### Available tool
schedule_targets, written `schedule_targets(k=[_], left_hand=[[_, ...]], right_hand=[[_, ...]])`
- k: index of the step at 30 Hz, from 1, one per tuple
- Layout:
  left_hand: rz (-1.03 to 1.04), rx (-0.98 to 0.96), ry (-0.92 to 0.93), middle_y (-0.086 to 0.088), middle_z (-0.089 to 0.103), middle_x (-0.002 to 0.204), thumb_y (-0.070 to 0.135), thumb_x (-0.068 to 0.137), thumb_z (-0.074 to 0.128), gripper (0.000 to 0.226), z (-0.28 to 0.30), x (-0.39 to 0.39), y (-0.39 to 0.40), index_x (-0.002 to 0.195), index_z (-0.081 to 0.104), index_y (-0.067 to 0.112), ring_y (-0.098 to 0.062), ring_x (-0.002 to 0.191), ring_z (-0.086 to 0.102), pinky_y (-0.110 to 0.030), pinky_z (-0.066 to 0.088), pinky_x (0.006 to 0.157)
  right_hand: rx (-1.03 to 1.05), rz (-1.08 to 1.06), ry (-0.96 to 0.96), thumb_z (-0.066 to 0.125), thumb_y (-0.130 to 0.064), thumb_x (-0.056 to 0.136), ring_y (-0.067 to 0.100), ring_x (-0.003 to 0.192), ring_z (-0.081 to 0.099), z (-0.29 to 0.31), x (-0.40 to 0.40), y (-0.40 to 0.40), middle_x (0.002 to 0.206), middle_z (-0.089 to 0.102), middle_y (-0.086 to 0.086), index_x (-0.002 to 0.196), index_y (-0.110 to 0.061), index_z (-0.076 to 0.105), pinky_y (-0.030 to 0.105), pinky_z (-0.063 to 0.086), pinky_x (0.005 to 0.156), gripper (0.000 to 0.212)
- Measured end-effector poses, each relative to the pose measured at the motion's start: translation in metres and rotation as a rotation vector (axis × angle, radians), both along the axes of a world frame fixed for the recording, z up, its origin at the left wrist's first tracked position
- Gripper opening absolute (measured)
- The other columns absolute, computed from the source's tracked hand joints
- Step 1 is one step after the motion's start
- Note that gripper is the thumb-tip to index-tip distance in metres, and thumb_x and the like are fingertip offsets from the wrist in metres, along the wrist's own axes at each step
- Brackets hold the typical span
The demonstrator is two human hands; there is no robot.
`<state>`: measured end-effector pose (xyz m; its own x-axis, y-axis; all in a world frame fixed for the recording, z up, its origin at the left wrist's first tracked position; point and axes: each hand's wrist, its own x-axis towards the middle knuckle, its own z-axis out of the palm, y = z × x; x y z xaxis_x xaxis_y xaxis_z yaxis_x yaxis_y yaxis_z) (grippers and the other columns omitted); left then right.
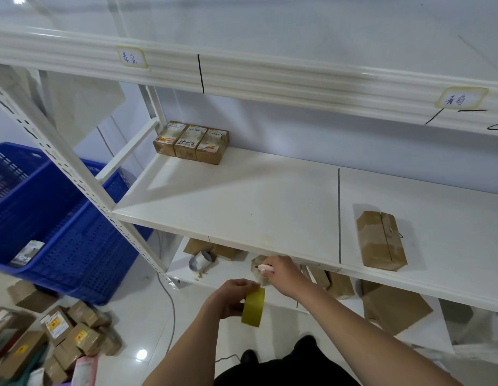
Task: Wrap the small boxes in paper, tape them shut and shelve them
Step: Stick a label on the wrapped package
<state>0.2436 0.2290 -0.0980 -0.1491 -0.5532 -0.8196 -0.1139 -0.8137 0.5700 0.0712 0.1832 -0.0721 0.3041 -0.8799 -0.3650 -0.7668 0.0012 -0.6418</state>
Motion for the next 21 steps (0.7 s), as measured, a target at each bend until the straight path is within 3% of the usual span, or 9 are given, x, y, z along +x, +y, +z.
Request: schedule_targets(k=[3,6,9,11,15,18,21], left_hand=[[-0.044,-0.066,-0.08,-0.01,0.064,0.115,0.033,0.098,0.062,0.025,0.0,0.003,-0.005,0.117,0.071,0.02,-0.027,0.096,0.068,-0.035,0.062,0.073],[-0.059,-0.1,-0.154,-0.003,0.065,0.105,0.035,0.098,0.061,0.024,0.002,0.003,-0.006,0.115,0.072,0.022,-0.021,0.091,0.066,-0.029,0.06,0.064],[-0.042,-0.132,-0.188,-0.001,0.066,0.1,0.038,0.096,0.065,0.022,0.0,0.003,-0.003,0.11,0.073,0.023,-0.018,0.088,0.065,-0.026,0.058,0.06],[-0.043,-0.156,-0.222,-0.004,0.068,0.103,0.038,0.093,0.067,0.019,-0.004,0.003,-0.004,0.105,0.073,0.025,-0.019,0.089,0.068,-0.028,0.061,0.065],[-0.016,-0.187,-0.273,-0.009,0.069,0.102,0.034,0.09,0.072,0.01,-0.008,-0.001,-0.005,0.094,0.073,0.025,-0.026,0.089,0.07,-0.032,0.063,0.066],[-0.012,-0.212,-0.311,-0.009,0.068,0.098,0.031,0.091,0.072,0.008,-0.011,-0.006,-0.004,0.094,0.073,0.023,-0.025,0.083,0.07,-0.029,0.061,0.06],[-0.028,-0.225,-0.347,-0.011,0.067,0.101,0.032,0.091,0.071,0.014,-0.014,-0.007,-0.007,0.098,0.074,0.02,-0.026,0.086,0.069,-0.031,0.062,0.062]], right_hand=[[0.011,0.003,0.007,0.059,-0.025,0.098,0.024,0.09,0.064,0.0,0.0,0.0,0.099,0.069,0.01,0.098,-0.007,0.071,0.031,0.049,0.077,0.022],[0.013,0.008,0.033,0.058,-0.026,0.097,0.025,0.081,0.061,0.0,0.001,-0.002,0.09,0.068,0.01,0.088,-0.004,0.068,0.028,0.04,0.065,0.026],[0.005,0.037,0.058,0.055,-0.024,0.096,0.023,0.066,0.049,0.0,0.003,-0.003,0.074,0.057,0.009,0.069,-0.005,0.052,0.029,0.032,0.058,0.033],[0.01,0.05,0.071,0.053,-0.022,0.093,0.027,0.066,0.055,0.0,0.004,-0.002,0.074,0.057,0.012,0.063,-0.012,0.043,0.03,0.037,0.058,0.034],[0.033,0.061,0.104,0.052,-0.024,0.09,0.03,0.073,0.066,0.0,0.006,0.002,0.077,0.064,0.015,0.067,-0.008,0.053,0.028,0.038,0.06,0.028],[0.015,0.071,0.092,0.05,-0.021,0.091,0.026,0.066,0.055,0.003,0.005,0.003,0.073,0.057,0.011,0.068,-0.008,0.05,0.027,0.032,0.057,0.026],[-0.004,0.067,0.082,0.051,-0.016,0.092,0.021,0.064,0.043,0.008,0.003,0.002,0.072,0.049,0.008,0.067,-0.009,0.046,0.027,0.027,0.053,0.026]])
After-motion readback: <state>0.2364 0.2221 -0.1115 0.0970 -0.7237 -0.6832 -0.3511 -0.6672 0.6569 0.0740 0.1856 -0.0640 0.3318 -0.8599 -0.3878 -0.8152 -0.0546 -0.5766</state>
